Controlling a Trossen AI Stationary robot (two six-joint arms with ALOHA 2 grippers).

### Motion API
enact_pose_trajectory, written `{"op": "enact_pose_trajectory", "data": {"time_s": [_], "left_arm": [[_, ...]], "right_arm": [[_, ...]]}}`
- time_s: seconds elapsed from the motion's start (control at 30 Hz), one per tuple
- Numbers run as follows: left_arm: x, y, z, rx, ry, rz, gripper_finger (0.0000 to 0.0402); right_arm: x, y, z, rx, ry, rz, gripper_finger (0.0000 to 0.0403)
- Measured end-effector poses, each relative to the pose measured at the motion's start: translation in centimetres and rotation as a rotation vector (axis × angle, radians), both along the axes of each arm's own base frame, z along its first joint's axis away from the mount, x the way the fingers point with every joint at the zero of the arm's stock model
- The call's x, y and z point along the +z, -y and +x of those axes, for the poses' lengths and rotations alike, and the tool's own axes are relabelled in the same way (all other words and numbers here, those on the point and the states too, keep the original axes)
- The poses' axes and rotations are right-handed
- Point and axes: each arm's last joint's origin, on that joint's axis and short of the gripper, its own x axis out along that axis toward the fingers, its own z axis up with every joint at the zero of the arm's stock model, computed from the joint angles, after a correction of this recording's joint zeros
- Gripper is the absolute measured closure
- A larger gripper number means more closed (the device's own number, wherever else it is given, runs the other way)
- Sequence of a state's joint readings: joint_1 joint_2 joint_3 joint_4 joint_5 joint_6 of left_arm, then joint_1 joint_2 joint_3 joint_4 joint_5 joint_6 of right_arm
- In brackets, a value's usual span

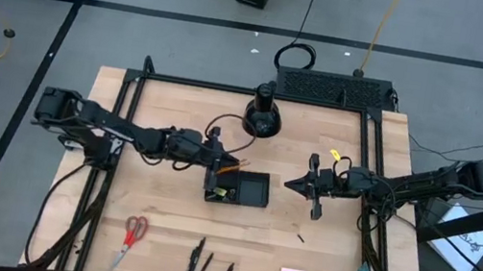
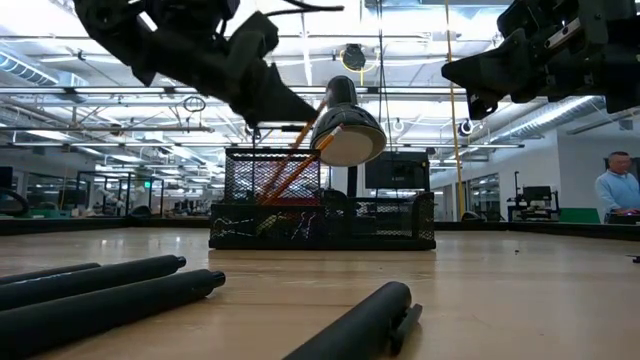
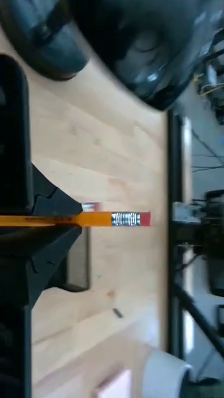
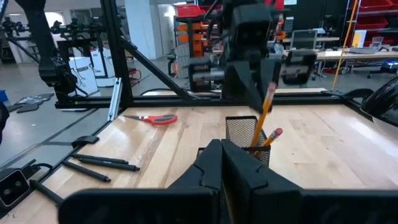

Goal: Pick and place office supplies into organizer
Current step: Put the pencil into the top left section of the desk organizer, then put the scissors into the top left section of the desk organizer

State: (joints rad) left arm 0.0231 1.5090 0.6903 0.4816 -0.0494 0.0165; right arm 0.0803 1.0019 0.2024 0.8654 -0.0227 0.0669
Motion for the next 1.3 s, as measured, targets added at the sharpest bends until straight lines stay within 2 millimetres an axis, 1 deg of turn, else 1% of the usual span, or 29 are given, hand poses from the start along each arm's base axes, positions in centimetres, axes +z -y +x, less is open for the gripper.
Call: {"op": "enact_pose_trajectory", "data": {"time_s": [0.13,0.27,0.57,0.67,0.93,1.0,1.07,1.13,1.2,1.3], "left_arm": [[-1.0,0.0,0.3,0.005,-0.032,-0.014,0.0396],[-1.9,0.0,0.6,0.007,-0.062,-0.020,0.0385],[-1.9,0.0,0.6,0.018,-0.056,-0.018,0.0369],[-1.8,0.1,0.6,0.022,-0.055,-0.019,0.0350],[-1.7,0.2,0.6,0.062,-0.051,-0.019,0.0270],[-1.1,0.3,0.3,0.058,-0.042,-0.016,0.0257],[0.1,0.6,0.2,0.063,-0.021,-0.011,0.0250],[1.3,1.2,-0.3,0.089,-0.045,0.012,0.0249],[3.1,2.0,-0.5,0.124,-0.069,0.044,0.0251],[5.8,3.9,-1.4,0.195,-0.183,0.102,0.0261]], "right_arm": [[0.0,0.0,0.0,0.000,0.000,0.000,0.0403],[0.0,0.0,0.0,0.000,-0.001,0.000,0.0403],[0.0,0.0,0.0,0.000,-0.001,-0.001,0.0403],[0.0,0.0,0.0,0.000,-0.001,-0.001,0.0403],[0.0,0.0,0.0,0.000,-0.002,-0.001,0.0403],[0.0,0.0,0.0,0.001,-0.002,-0.001,0.0403],[0.0,0.0,0.0,0.001,-0.002,-0.001,0.0403],[0.0,0.0,0.0,0.004,-0.002,-0.001,0.0403],[-0.1,0.0,0.0,0.005,-0.008,-0.001,0.0403],[-0.1,0.0,0.0,0.004,-0.008,-0.001,0.0403]]}}
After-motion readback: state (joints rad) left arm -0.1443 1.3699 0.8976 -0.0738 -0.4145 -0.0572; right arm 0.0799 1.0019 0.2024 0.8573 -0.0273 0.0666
